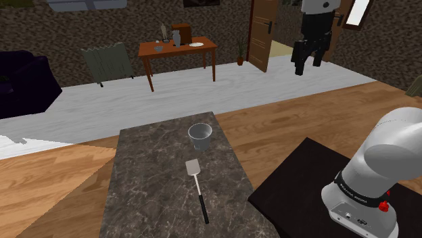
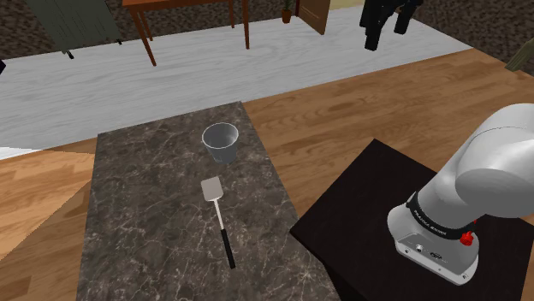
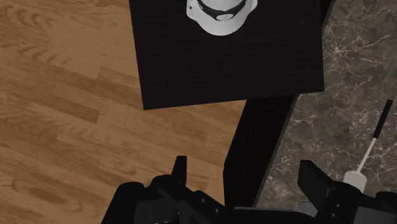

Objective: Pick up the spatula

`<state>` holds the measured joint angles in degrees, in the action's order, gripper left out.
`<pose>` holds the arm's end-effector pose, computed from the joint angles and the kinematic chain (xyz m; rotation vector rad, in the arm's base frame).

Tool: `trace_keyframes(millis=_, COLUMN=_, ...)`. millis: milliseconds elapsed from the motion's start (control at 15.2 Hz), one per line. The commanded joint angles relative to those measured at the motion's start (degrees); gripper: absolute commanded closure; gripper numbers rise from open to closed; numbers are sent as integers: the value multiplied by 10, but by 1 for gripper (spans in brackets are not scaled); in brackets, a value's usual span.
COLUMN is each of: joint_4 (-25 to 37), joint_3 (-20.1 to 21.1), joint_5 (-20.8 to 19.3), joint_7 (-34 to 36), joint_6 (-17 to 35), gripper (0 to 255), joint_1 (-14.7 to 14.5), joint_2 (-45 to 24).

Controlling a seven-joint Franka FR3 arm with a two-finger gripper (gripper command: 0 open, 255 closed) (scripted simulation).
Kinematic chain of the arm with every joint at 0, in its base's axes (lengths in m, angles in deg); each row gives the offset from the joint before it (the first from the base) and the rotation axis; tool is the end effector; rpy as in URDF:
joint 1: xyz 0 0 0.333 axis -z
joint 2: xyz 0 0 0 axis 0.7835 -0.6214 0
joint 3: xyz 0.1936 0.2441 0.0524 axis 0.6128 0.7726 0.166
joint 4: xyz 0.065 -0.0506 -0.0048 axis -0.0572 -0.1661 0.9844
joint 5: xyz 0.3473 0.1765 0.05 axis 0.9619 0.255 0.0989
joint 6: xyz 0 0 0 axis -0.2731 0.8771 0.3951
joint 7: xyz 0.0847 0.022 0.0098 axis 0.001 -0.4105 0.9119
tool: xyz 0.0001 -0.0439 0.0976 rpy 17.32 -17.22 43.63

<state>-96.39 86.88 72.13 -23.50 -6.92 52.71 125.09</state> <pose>0.2944 -0.0102 0.5938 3.0717 -0.2180 -0.1581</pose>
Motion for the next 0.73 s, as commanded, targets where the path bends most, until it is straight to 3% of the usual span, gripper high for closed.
trace_keyframes(millis=0, joint_4=0, joint_3=0, joint_5=0, joint_7=0, joint_6=0, gripper=0, joint_1=0, joint_2=0)
trace_keyframes(millis=660, joint_4=-116, joint_3=93, joint_5=83, joint_7=126, joint_6=151, gripper=0, joint_1=-28, joint_2=-29)
